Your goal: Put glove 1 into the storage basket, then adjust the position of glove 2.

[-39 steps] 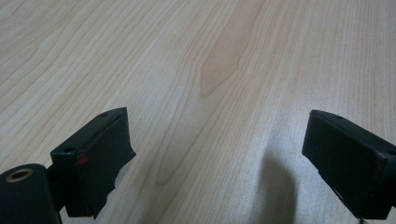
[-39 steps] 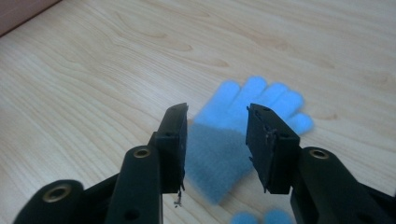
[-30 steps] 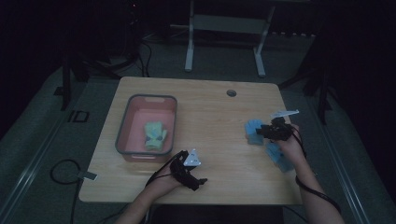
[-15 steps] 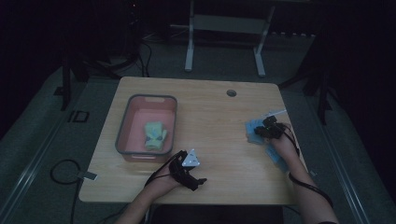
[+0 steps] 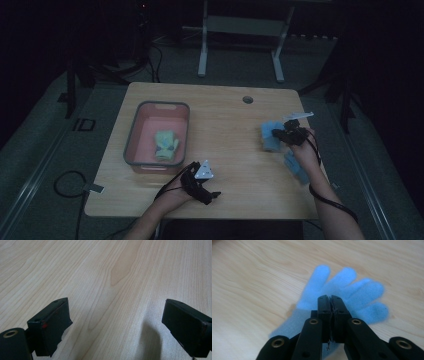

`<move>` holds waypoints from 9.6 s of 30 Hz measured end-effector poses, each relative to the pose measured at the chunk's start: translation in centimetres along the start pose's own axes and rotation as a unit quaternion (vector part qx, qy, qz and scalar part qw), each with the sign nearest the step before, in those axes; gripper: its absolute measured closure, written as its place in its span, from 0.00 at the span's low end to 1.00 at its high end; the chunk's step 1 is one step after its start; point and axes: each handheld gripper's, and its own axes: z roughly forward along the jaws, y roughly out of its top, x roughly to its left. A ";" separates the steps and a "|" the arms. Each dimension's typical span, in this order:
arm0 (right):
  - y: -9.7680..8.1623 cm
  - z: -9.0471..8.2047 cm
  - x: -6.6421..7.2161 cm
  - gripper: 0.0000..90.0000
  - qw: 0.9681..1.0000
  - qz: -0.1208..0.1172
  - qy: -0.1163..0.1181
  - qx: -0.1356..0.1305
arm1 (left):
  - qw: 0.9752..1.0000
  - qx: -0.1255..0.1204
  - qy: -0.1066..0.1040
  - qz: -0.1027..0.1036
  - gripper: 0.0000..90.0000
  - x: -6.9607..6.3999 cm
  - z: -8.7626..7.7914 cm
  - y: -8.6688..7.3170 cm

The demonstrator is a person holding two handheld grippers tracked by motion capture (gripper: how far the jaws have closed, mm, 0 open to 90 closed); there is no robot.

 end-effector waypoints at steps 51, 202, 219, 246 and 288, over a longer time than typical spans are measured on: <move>-5.0 -0.6 10.8 0.73 0.995 -0.026 0.100 -0.005 | 1.000 -0.001 0.002 0.012 0.09 -0.1 -0.3 -0.5; -2.3 -8.0 10.1 0.95 0.994 -0.047 0.085 -0.059 | 1.000 -0.015 0.001 0.010 0.09 -0.2 -0.6 -0.7; -2.8 -3.8 13.0 0.95 0.992 -0.029 0.119 -0.029 | 1.000 -0.019 0.003 0.008 0.09 -0.2 -0.8 -0.6; -5.9 1.3 11.5 0.91 0.994 -0.007 0.104 0.031 | 0.999 -0.048 -0.007 0.010 0.11 -0.6 -0.9 -0.3; -4.9 -2.7 7.7 0.43 0.991 -0.040 0.125 -0.039 | 0.993 -0.038 -0.035 0.103 0.22 -3.0 2.1 5.8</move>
